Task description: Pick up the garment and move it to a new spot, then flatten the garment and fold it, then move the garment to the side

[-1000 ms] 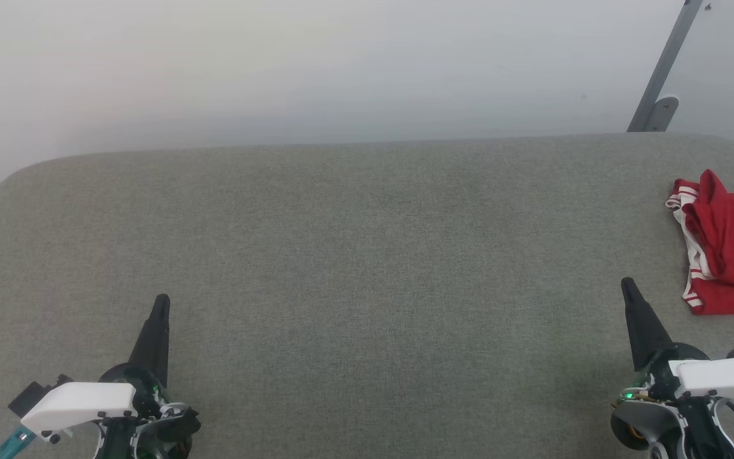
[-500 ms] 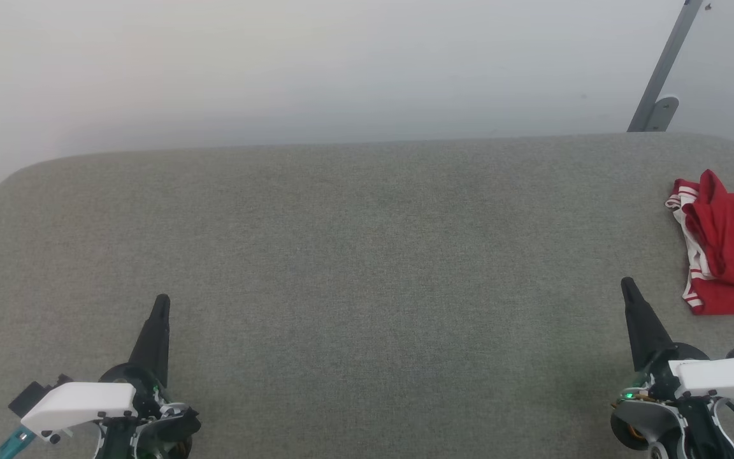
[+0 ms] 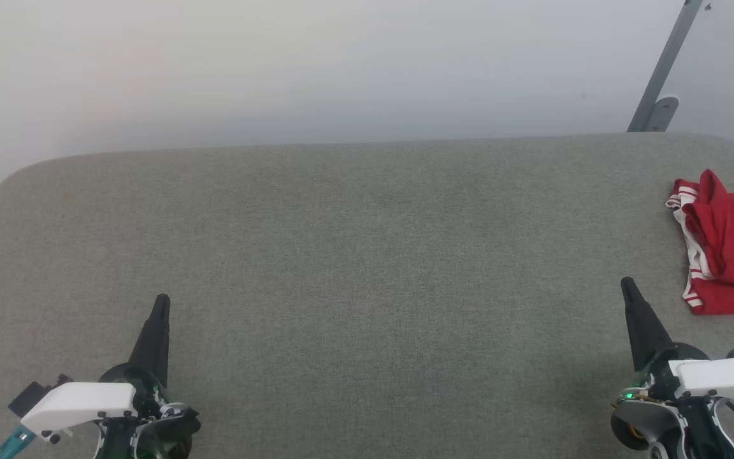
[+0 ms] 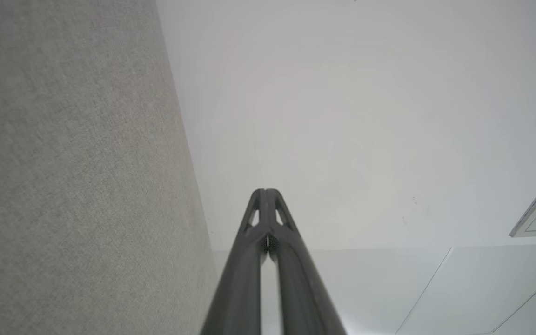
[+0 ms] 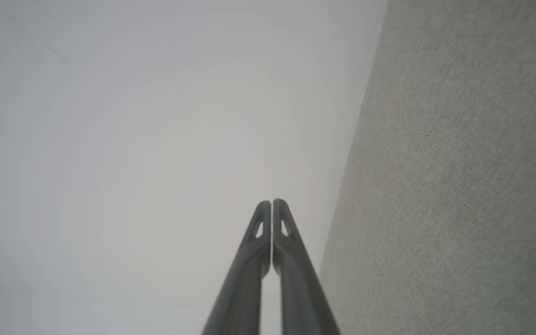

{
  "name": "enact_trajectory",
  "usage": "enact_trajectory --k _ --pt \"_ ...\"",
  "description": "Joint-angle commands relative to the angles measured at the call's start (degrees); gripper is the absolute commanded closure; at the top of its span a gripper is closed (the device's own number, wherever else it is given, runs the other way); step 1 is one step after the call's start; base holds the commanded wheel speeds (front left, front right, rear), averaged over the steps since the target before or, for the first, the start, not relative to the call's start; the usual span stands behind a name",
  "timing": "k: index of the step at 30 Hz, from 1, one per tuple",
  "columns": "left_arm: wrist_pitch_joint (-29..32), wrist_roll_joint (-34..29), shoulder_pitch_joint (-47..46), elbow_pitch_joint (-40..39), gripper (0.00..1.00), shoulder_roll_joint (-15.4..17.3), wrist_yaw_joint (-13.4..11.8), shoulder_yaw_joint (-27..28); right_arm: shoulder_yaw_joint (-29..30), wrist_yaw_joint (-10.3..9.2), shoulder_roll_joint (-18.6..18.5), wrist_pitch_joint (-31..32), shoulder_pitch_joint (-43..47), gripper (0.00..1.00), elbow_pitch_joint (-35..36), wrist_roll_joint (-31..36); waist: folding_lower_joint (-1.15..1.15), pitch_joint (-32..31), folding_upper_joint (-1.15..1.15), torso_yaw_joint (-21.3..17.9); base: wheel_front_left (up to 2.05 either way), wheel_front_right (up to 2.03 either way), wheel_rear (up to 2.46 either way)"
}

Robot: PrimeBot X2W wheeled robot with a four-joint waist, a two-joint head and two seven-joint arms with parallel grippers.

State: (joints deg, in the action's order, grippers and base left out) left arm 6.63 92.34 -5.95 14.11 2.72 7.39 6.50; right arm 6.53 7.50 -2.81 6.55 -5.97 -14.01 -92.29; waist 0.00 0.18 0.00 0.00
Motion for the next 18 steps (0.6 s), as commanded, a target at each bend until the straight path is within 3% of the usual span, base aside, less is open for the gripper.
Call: enact_trajectory --k 1,18 --pt "0.09 0.07 -0.69 -0.04 1.00 0.08 0.18 0.15 -0.02 -0.02 -0.14 0.14 -0.47 1.00 0.05 -0.24 0.00 0.00 0.00 0.00 0.00 0.00 0.00" --pt "0.09 0.06 -0.69 -0.04 1.00 0.08 0.19 0.15 -0.02 -0.02 -0.14 0.14 -0.47 1.00 0.06 -0.24 0.00 0.00 0.00 0.00 0.00 0.00 0.00"
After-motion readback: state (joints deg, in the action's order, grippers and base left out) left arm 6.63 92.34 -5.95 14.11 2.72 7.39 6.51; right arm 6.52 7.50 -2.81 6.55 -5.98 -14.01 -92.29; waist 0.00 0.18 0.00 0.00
